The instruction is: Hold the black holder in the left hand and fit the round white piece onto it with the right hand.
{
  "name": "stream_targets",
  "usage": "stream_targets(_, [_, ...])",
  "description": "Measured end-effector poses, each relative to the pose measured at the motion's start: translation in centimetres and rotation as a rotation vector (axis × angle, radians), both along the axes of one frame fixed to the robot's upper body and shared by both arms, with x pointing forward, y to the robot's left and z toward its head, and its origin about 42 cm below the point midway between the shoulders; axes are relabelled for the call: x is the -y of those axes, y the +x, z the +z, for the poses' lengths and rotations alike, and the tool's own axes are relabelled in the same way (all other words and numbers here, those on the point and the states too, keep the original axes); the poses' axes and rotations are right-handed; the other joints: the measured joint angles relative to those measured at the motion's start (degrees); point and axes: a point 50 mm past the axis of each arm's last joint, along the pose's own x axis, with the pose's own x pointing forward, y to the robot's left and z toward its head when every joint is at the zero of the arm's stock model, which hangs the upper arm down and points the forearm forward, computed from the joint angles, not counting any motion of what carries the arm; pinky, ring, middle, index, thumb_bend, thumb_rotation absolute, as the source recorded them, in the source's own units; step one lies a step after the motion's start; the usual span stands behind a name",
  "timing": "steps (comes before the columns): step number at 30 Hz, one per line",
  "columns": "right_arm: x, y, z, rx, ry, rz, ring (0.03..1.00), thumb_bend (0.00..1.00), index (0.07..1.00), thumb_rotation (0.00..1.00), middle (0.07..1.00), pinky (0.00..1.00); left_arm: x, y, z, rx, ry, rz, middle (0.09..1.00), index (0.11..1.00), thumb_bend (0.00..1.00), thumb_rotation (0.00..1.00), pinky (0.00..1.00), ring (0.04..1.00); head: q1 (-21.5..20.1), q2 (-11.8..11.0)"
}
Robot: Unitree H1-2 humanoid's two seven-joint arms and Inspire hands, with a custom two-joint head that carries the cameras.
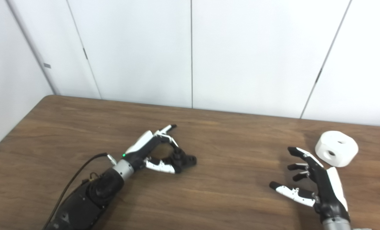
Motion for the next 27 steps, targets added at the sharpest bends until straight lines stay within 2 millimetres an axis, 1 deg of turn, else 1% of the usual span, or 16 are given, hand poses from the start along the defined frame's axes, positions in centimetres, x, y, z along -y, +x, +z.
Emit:
stream_targets(6, [-0.8, 0.0, 0.4, 0.015, 0.003, 0.003, 0.635, 0.59, 0.788, 0.14, 0.799, 0.47, 2.8, -1.1, -0.2, -0.009, -0.003, -0.099, 1.0, 0.481, 0.52, 0.06, 1.0, 1.0, -1.76, 0.53])
stream_targets(8, [-1.0, 0.1, 0.4, 0.016, 0.012, 0.005, 0.633, 0.6, 0.787, 0.13, 0.799, 0.47, 3.4, -1.2, -0.3, -0.011, -0.001, -0.117, 1.0, 0.481, 0.52, 0.06, 1.0, 1.0, -3.43, 0.97])
stream_targets(10, [-1.2, 0.1, 0.4, 0.014, 0.016, 0.005, 0.633, 0.59, 0.786, 0.12, 0.802, 0.47, 3.9, -1.3, -0.3, -0.009, 0.009, -0.142, 1.0, 0.481, 0.52, 0.06, 1.0, 1.0, -3.43, 0.97])
stream_targets(11, [-1.2, 0.1, 0.4, 0.014, 0.017, 0.004, 0.632, 0.6, 0.786, 0.11, 0.8, 0.47, 4.1, -1.4, -0.4, -0.005, 0.012, -0.155, 1.0, 0.481, 0.52, 0.06, 1.0, 1.0, -5.09, 1.58])
stream_targets(12, [-1.2, 0.1, 0.4, 0.013, 0.017, 0.004, 0.632, 0.6, 0.786, 0.11, 0.799, 0.47, 4.4, -1.5, -0.4, -0.001, 0.014, -0.167, 1.0, 0.481, 0.52, 0.06, 1.0, 1.0, -5.1, 1.58])
stream_targets(13, [-1.2, 0.1, 0.4, 0.012, 0.017, 0.002, 0.634, 0.6, 0.788, 0.11, 0.801, 0.47, 4.8, -1.5, -0.4, 0.003, 0.019, -0.18, 1.0, 0.481, 0.52, 0.06, 1.0, 1.0, -5.1, 1.58])
stream_targets(15, [-1.2, 0.2, 0.5, 0.012, 0.017, 0.001, 0.637, 0.59, 0.791, 0.12, 0.803, 0.47, 5.4, -1.4, -0.4, 0.009, 0.026, -0.198, 0.999, 0.481, 0.52, 0.06, 1.0, 1.0, -6.94, 2.37])
stream_targets(17, [-1.2, 0.3, 0.7, 0.016, 0.018, 0.001, 0.639, 0.59, 0.794, 0.15, 0.808, 0.48, 5.8, -1.3, -0.5, 0.013, 0.033, -0.211, 0.99, 0.48, 0.52, 0.06, 1.0, 1.0, -7.82, 2.72])
stream_targets(21, [-1.3, 0.3, 1.5, 0.03, 0.019, -0.002, 0.644, 0.59, 0.794, 0.15, 0.812, 0.48, 6.0, -1.0, -0.7, 0.026, 0.044, -0.236, 0.984, 0.481, 0.52, 0.06, 1.0, 1.0, -8.36, 2.9])
stream_targets(22, [-1.4, 0.3, 1.7, 0.035, 0.018, -0.003, 0.644, 0.59, 0.791, 0.15, 0.811, 0.49, 6.0, -1.0, -0.8, 0.031, 0.045, -0.24, 0.981, 0.481, 0.52, 0.06, 1.0, 1.0, -9.84, 2.64])
stream_targets(23, [-1.4, 0.3, 1.8, 0.038, 0.017, -0.003, 0.646, 0.59, 0.789, 0.15, 0.811, 0.49, 6.0, -0.9, -0.8, 0.034, 0.047, -0.244, 0.979, 0.481, 0.52, 0.06, 1.0, 1.0, -9.85, 2.64])
stream_targets(25, [-1.4, 0.3, 2.1, 0.042, 0.011, -0.004, 0.648, 0.6, 0.787, 0.16, 0.812, 0.49, 6.0, -0.7, -0.9, 0.038, 0.056, -0.247, 0.982, 0.481, 0.52, 0.06, 1.0, 1.0, -11.6, 2.37])
stream_targets(26, [-1.5, 0.3, 2.3, 0.047, 0.008, -0.003, 0.648, 0.6, 0.787, 0.16, 0.812, 0.49, 6.0, -0.7, -0.9, 0.038, 0.057, -0.247, 0.983, 0.481, 0.52, 0.06, 1.0, 1.0, -13.26, 1.94])
stream_targets(27, [-1.6, 0.2, 2.5, 0.054, 0.003, -0.001, 0.645, 0.61, 0.785, 0.16, 0.807, 0.48, 6.0, -0.6, -0.9, 0.04, 0.059, -0.247, 0.984, 0.481, 0.52, 0.06, 1.0, 1.0, -13.8, 1.85])
